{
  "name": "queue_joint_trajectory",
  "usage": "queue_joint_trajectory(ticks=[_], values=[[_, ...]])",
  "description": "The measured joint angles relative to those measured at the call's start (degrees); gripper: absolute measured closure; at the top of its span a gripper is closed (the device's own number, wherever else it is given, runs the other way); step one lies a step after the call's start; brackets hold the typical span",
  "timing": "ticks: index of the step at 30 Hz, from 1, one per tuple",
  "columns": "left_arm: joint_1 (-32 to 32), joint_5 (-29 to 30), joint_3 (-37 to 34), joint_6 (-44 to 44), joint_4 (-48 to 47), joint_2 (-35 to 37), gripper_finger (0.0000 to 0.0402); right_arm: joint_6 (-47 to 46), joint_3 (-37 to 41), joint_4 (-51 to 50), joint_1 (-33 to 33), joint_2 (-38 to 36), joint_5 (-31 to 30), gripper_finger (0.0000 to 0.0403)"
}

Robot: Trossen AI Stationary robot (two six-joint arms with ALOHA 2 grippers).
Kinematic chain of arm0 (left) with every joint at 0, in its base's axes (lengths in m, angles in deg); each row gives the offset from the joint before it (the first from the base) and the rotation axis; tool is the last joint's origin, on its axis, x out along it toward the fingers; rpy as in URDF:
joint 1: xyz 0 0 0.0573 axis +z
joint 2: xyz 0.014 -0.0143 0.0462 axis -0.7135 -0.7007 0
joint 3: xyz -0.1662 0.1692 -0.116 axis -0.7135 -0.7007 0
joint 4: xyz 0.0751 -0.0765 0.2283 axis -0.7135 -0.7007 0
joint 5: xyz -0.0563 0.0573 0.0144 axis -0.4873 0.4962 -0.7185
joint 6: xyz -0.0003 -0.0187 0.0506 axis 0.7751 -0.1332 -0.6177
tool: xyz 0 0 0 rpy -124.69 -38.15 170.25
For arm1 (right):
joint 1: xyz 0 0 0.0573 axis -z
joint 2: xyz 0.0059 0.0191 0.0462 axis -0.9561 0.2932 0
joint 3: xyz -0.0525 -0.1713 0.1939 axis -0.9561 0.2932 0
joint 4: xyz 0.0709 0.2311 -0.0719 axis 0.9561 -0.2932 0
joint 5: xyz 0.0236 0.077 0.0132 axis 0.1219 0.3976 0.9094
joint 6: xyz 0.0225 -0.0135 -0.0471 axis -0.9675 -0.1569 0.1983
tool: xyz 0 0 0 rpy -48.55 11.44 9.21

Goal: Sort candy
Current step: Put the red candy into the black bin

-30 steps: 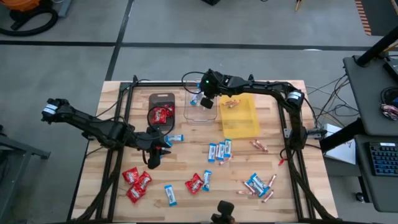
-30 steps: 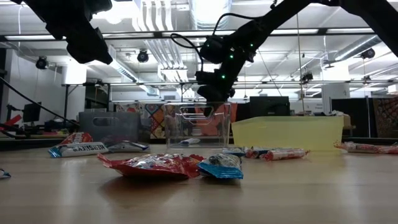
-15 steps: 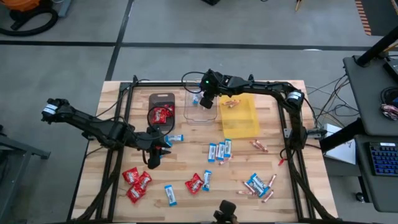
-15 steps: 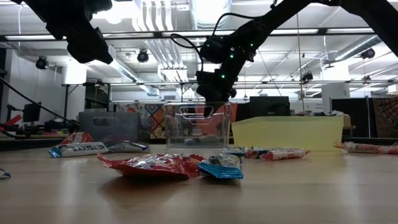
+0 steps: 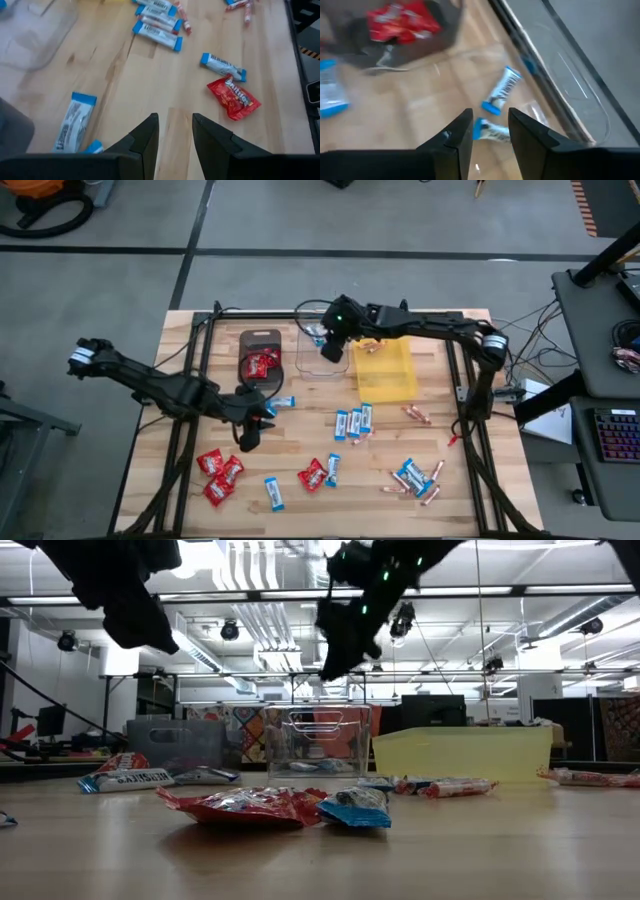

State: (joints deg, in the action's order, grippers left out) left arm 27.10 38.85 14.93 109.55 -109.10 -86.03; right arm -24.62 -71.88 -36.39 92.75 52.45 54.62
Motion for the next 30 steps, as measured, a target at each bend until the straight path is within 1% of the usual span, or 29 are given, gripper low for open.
queue_joint_trajectory(ticks=[6,10,12,16,22,27,30], values=[[0.0,-0.7,0.0,5.8,-3.1,-3.3,0.0298,-2.4,0.0,-5.9,-8.5,-5.7,0.0,0.0305],[0.0,-1.5,0.4,14.2,-8.7,-5.2,0.0298,-4.8,0.0,-9.6,-13.6,-8.3,-0.2,0.0314],[0.0,-1.5,0.4,18.0,-11.3,-6.0,0.0298,-5.8,0.0,-10.7,-16.0,-8.9,-0.6,0.0317],[0.0,-1.4,0.4,21.7,-15.3,-7.9,0.0298,-6.1,0.0,-11.2,-19.6,-9.1,-0.6,0.0321],[0.0,0.2,0.4,26.9,-20.4,-10.4,0.0298,-6.7,0.0,-11.0,-22.0,-9.0,-0.7,0.0317],[0.0,4.6,0.4,29.2,-22.6,-12.8,0.0298,-6.9,0.0,-11.0,-22.2,-8.6,-0.7,0.0318],[0.1,5.4,0.4,31.2,-23.1,-13.9,0.0292,-6.9,0.0,-11.0,-22.2,-8.6,-0.7,0.0321]])
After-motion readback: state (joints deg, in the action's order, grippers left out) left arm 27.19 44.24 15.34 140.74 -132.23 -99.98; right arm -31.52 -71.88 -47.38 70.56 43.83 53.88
